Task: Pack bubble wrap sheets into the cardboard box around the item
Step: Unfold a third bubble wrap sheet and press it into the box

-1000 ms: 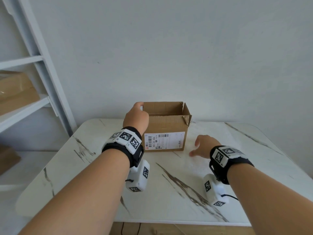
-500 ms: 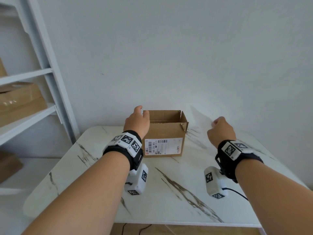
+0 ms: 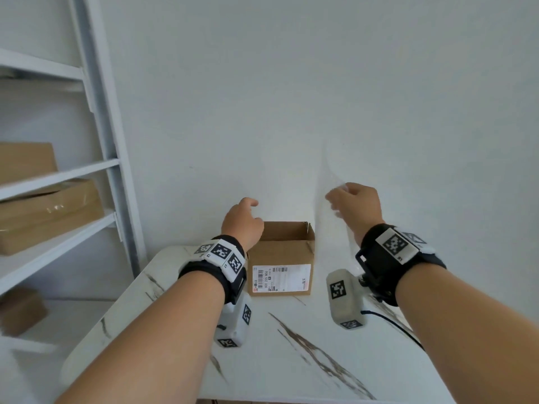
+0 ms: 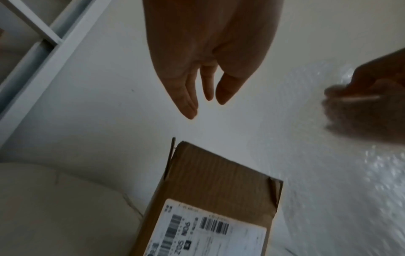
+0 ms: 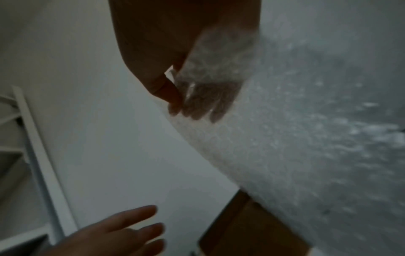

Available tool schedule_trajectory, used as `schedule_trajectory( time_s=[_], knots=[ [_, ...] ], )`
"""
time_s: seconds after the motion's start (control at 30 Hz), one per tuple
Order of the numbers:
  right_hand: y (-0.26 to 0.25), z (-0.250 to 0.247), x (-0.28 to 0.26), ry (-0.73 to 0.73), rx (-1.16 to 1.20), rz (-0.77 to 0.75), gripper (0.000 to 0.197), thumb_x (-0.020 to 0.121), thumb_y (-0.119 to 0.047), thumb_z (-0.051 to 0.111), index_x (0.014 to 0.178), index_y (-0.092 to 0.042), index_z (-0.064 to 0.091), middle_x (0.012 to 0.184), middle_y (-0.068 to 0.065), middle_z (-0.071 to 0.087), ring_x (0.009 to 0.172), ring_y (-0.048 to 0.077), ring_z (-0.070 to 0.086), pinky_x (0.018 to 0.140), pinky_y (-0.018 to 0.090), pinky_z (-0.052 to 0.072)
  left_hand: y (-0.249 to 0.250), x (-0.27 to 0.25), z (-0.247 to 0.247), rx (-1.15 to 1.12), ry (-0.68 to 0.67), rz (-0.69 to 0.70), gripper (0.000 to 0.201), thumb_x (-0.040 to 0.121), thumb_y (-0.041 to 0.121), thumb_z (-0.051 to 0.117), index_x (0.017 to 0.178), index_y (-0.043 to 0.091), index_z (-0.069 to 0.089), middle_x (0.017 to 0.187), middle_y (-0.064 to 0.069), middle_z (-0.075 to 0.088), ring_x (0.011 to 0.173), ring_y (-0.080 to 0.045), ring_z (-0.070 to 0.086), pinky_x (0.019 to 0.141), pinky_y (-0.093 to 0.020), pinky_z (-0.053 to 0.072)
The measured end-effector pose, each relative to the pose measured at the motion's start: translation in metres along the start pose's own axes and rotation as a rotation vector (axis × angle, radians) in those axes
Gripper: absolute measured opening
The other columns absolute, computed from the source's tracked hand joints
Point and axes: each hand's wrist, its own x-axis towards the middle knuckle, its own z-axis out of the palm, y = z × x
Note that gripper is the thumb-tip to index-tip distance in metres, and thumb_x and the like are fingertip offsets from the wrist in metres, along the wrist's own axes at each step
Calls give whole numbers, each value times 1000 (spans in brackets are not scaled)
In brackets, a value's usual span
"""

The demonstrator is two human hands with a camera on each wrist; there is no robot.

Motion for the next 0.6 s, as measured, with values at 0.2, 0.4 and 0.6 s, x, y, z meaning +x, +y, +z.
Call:
schedule_trajectory(
  time_s=[0.2,0.4,0.6],
  knots=[
    [-42,7,-10,-212,520,57,19,87,3,45,76,-3,60,75,9,62,70,22,61,82,39,58,14,3,-15,-326,-182,-119,61,93,50,46,144,18,35,118,-8,57,97,-24,61,89,-37,53],
    [-51,10,-14,-255,751,122,22,89,3,41,75,-6,56,71,8,59,66,22,60,76,37,57,11,-3,-33,-820,-459,-357,75,85,66,50,146,24,38,139,-10,53,124,-28,55,106,-41,40],
    [-30,13,-17,-164,423,150,30,95,3,44,123,-6,49,86,9,57,73,19,59,59,29,59,11,-10,-47,-719,-135,-111,91,84,-7,64,147,44,23,106,-11,65,92,-23,65,87,-37,56]
  ],
)
